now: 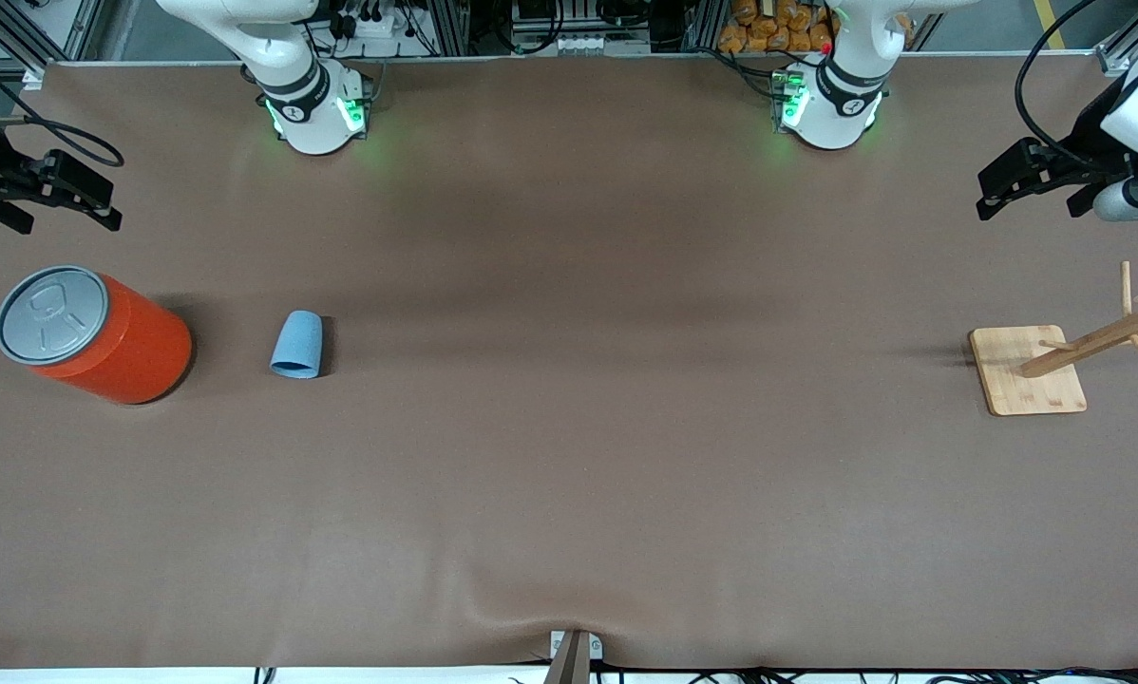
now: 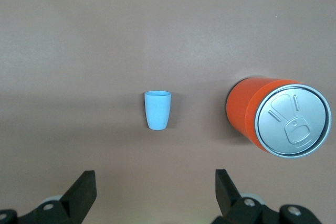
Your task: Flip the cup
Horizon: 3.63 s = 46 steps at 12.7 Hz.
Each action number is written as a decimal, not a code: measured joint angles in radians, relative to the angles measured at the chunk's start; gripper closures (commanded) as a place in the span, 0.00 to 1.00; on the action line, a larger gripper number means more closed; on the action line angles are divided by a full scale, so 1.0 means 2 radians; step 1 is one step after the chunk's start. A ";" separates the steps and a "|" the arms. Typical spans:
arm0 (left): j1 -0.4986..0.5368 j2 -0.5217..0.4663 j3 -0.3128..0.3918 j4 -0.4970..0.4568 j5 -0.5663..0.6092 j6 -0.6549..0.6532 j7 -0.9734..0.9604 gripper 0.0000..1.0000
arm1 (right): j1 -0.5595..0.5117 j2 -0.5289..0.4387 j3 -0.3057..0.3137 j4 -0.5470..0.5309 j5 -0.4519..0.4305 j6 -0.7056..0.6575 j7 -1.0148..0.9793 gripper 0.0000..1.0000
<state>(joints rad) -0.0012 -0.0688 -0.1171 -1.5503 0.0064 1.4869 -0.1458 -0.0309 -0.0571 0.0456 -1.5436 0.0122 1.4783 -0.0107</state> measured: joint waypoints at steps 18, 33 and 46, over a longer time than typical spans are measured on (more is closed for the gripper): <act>0.003 0.000 0.000 0.005 0.020 -0.020 0.003 0.00 | 0.002 0.067 0.006 -0.048 0.000 0.003 -0.004 0.00; 0.004 0.016 0.001 0.003 0.020 -0.020 0.003 0.00 | 0.027 0.151 0.006 -0.346 0.000 0.428 -0.024 0.00; 0.012 0.021 0.000 0.003 0.021 -0.020 0.003 0.00 | 0.010 0.203 0.004 -0.341 0.001 0.494 -0.029 1.00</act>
<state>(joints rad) 0.0228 -0.0258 -0.1161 -1.5438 0.0481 1.4469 -0.1394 -0.0108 0.3487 0.0545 -2.2264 0.0132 2.4654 -0.0686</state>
